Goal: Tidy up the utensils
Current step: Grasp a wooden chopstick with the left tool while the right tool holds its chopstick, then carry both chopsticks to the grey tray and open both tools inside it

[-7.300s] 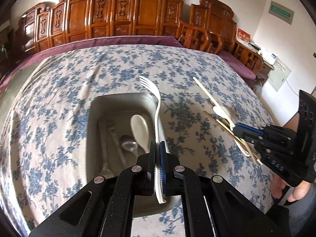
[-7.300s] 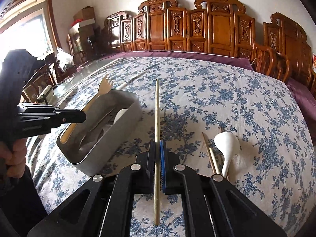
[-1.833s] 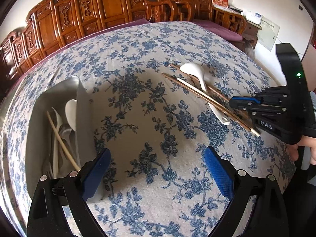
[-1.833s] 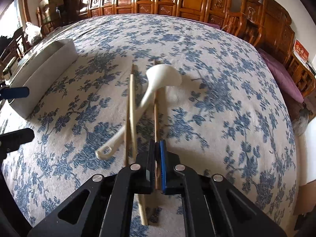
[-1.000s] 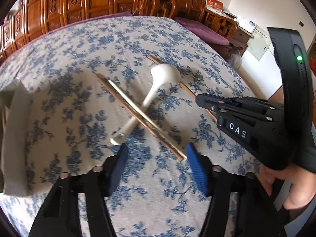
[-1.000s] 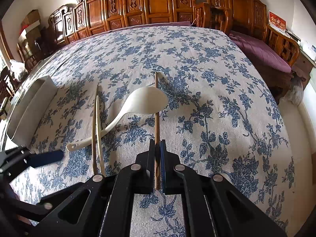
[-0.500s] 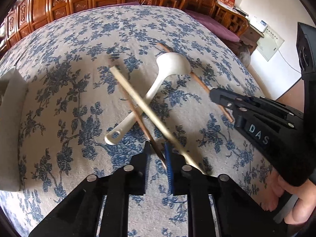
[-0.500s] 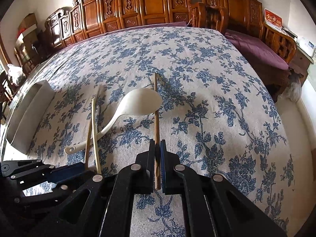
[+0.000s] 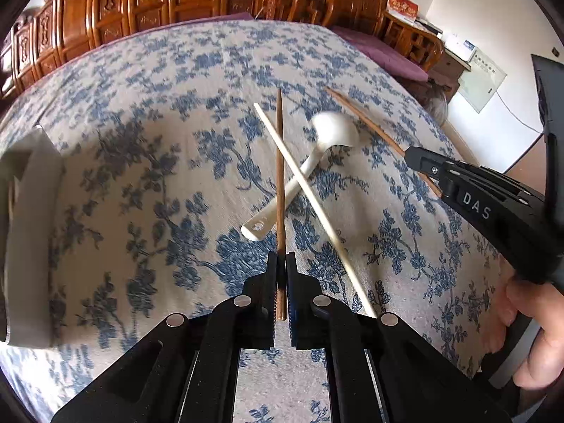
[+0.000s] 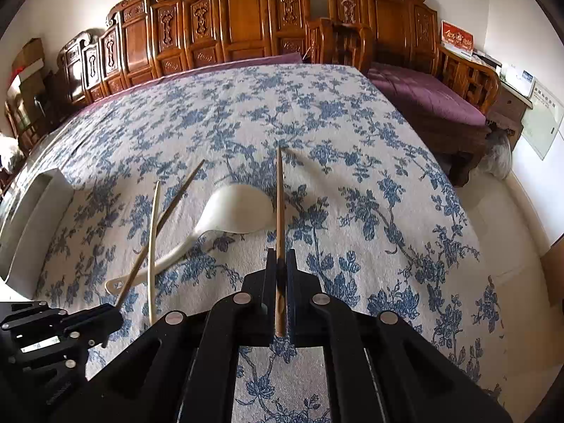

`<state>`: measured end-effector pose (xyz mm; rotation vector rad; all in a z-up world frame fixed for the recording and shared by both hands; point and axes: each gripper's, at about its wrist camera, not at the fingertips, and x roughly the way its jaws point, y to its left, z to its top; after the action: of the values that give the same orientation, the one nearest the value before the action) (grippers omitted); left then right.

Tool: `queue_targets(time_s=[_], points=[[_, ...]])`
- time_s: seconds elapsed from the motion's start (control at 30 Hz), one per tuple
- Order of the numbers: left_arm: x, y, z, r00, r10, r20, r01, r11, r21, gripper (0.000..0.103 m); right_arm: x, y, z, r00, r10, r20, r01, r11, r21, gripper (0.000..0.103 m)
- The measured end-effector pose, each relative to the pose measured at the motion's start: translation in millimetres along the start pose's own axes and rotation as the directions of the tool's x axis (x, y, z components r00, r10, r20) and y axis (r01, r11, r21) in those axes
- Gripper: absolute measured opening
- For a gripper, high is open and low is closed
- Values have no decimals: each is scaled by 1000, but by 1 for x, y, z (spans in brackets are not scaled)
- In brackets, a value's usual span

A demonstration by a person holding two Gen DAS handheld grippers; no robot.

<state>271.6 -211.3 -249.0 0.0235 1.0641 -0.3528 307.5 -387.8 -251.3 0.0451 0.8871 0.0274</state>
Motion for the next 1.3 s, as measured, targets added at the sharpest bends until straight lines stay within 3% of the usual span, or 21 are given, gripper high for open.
queue_targets(time_s=[0.37, 1.3], points=[[-37, 26, 7, 998, 22, 67, -22, 1000, -3, 4, -16, 33, 6, 998, 49, 48, -46, 997, -62, 6], [-109, 122, -19, 985, 129, 112, -120, 989, -81, 4, -76, 130, -8, 978, 176, 109, -145, 958, -248, 6]])
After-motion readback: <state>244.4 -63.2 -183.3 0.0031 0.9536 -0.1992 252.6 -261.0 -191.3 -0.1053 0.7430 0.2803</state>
